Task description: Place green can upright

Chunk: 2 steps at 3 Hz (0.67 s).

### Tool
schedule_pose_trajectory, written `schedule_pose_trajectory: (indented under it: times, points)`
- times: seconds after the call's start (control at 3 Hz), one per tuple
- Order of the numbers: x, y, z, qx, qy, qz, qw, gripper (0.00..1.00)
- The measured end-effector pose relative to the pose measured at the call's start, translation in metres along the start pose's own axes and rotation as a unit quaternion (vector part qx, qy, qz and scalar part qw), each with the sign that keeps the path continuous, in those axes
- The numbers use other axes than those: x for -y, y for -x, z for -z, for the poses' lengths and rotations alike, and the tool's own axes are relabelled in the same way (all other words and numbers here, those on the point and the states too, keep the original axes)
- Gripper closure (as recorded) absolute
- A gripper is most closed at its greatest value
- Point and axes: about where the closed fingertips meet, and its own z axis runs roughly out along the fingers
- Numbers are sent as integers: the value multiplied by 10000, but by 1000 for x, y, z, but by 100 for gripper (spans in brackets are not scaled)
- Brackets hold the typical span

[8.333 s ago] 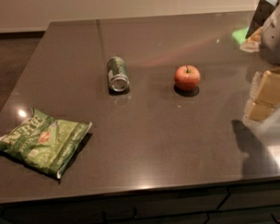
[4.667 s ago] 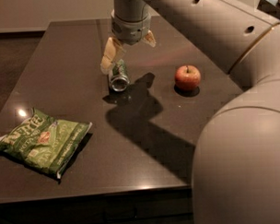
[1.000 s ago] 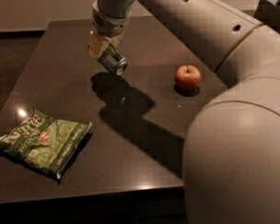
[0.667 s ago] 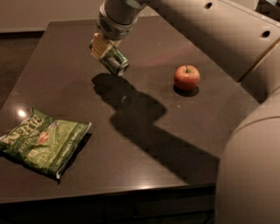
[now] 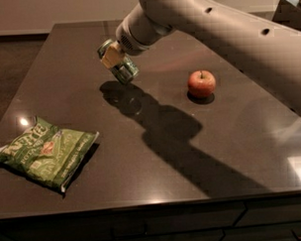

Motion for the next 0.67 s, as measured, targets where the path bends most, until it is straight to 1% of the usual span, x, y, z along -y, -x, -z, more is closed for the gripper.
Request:
schedule_pose_trajectory:
  times: [0.33, 0.67]
  points:
    - [4, 2, 6, 604, -185, 27, 9980, 100]
    - [7, 3, 12, 1103, -358, -57, 9932, 100]
